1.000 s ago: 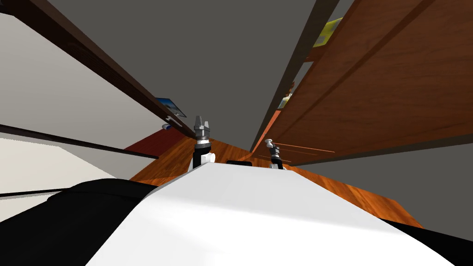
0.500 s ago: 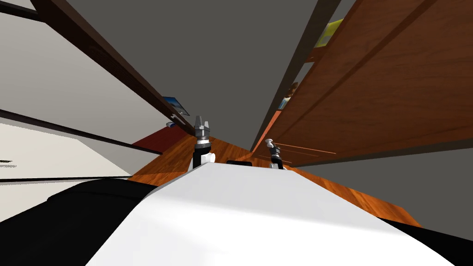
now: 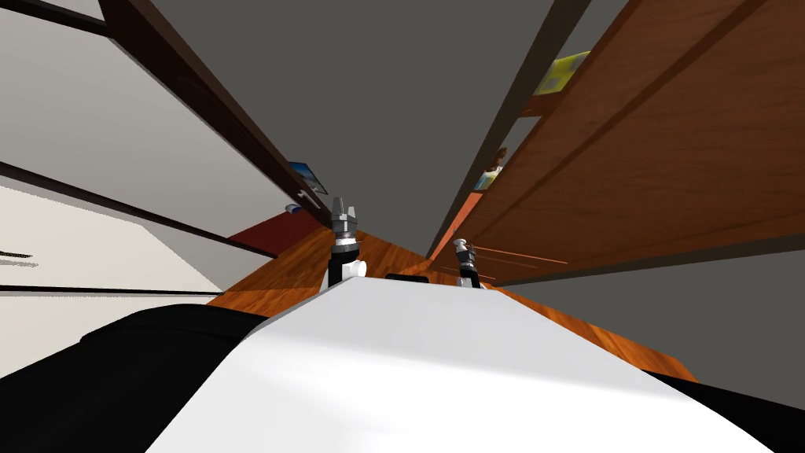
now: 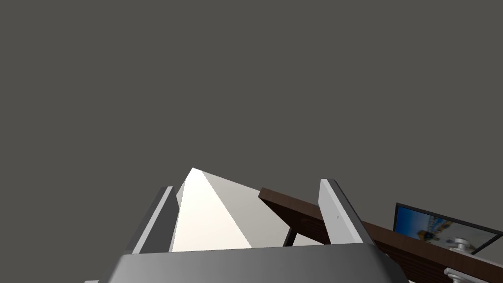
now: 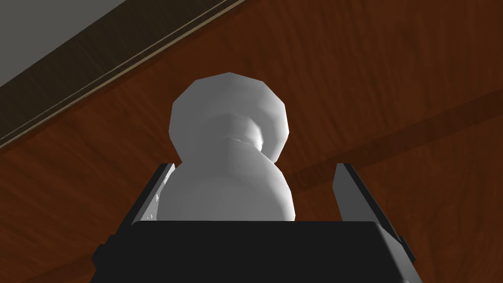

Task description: Pull the door open

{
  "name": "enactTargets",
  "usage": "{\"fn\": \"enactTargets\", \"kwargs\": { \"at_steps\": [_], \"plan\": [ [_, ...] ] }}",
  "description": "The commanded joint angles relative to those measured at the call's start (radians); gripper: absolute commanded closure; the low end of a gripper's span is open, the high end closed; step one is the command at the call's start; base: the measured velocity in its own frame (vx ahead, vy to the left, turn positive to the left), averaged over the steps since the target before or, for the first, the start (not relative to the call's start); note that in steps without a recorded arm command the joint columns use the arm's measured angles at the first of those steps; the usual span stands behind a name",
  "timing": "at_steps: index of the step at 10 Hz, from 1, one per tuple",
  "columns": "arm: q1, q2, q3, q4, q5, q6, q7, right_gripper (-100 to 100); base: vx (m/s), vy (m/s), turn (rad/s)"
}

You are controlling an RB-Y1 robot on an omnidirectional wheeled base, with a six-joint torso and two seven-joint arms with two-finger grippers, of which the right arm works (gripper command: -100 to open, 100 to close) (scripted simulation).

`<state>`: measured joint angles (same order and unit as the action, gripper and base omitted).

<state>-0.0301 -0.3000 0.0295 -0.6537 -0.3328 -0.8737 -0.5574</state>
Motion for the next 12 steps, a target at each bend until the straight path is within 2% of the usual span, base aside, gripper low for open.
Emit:
{"fn": "enactTargets", "kwargs": {
  "at_steps": [1, 7, 8, 10, 11, 12],
  "plan": [
    [0.003, 0.007, 0.012, -0.017, -0.020, 0.008, -0.050, -100, -0.060, 0.020, 0.031],
    [0.002, 0.016, 0.050, -0.036, -0.083, 0.017, -0.208, -100, -0.061, -0.009, 0.021],
    [0.002, 0.016, 0.050, -0.036, -0.083, 0.017, -0.213, -100, -0.037, -0.009, 0.012],
    [0.001, 0.021, 0.070, -0.046, -0.118, 0.022, -0.279, -100, -0.056, -0.014, 0.029],
    [0.001, 0.021, 0.070, -0.046, -0.118, 0.022, -0.295, -100, -0.056, -0.011, 0.014],
    [0.001, 0.023, 0.081, -0.052, -0.136, 0.025, -0.329, -100, -0.051, -0.007, 0.023]
  ]
}}
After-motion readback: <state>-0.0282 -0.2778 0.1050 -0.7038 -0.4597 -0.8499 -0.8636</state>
